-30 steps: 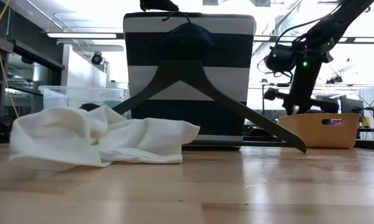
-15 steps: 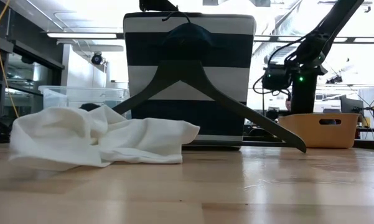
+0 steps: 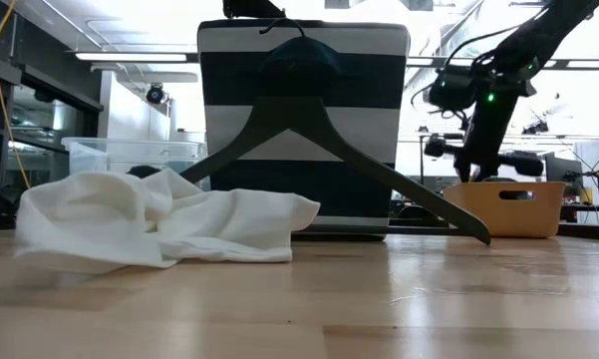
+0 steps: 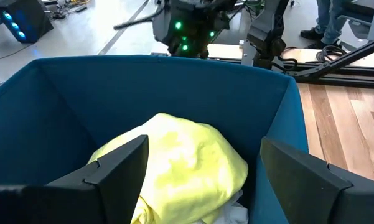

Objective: Pick & Place Cloths
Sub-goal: Put the blue sock into the orange bin, then put the white boxer into the transparent container

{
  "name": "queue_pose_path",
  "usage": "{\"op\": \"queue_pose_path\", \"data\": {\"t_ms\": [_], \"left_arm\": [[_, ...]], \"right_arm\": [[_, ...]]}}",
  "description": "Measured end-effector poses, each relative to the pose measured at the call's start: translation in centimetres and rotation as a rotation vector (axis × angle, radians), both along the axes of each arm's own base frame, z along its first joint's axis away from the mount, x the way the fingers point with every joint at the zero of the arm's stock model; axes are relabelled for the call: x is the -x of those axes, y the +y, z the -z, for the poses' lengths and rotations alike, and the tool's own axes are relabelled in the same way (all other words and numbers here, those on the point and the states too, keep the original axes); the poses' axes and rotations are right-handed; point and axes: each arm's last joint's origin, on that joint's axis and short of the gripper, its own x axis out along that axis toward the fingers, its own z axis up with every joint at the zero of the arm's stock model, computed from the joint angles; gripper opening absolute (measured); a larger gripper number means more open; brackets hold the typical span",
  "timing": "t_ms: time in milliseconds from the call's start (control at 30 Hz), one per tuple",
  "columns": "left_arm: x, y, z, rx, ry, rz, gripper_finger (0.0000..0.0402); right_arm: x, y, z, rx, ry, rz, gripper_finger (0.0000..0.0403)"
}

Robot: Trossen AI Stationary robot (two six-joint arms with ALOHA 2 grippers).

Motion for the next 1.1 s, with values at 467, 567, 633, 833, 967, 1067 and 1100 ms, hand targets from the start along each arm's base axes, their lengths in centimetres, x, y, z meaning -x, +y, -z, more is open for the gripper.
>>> {"op": "queue_pose_path", "data": {"t_ms": [467, 567, 633, 833, 967, 1067, 1100], "left_arm": [[0.0, 0.0, 0.0, 0.000, -0.001, 0.000, 0.0305], [0.0, 0.0, 0.0, 0.000, -0.001, 0.000, 0.0305], [0.0, 0.0, 0.0, 0.000, -0.001, 0.000, 0.0305], [0.0, 0.0, 0.0, 0.001, -0.001, 0.000, 0.0305], [0.0, 0.0, 0.0, 0.002, -0.002, -0.001, 0.0305], [0.0, 0.0, 0.0, 0.011, -0.004, -0.004, 0.0305], [0.0, 0.0, 0.0, 0.013, -0.005, -0.005, 0.0305]], "right_arm": [[2.0, 2.7, -2.2, -0.131, 0.063, -0.336, 0.0003], [2.3, 3.2, -2.3, -0.180, 0.052, -0.353, 0.0003], [2.5, 3.5, -2.3, -0.203, 0.040, -0.355, 0.0003], [3.0, 4.2, -3.0, -0.217, -0.019, -0.341, 0.0003], [3.7, 5.2, -3.2, -0.259, 0.010, -0.299, 0.0003], [4.1, 5.8, -3.1, -0.290, 0.056, -0.255, 0.0003], [4.1, 5.8, -3.0, -0.285, 0.064, -0.248, 0.0003]]}}
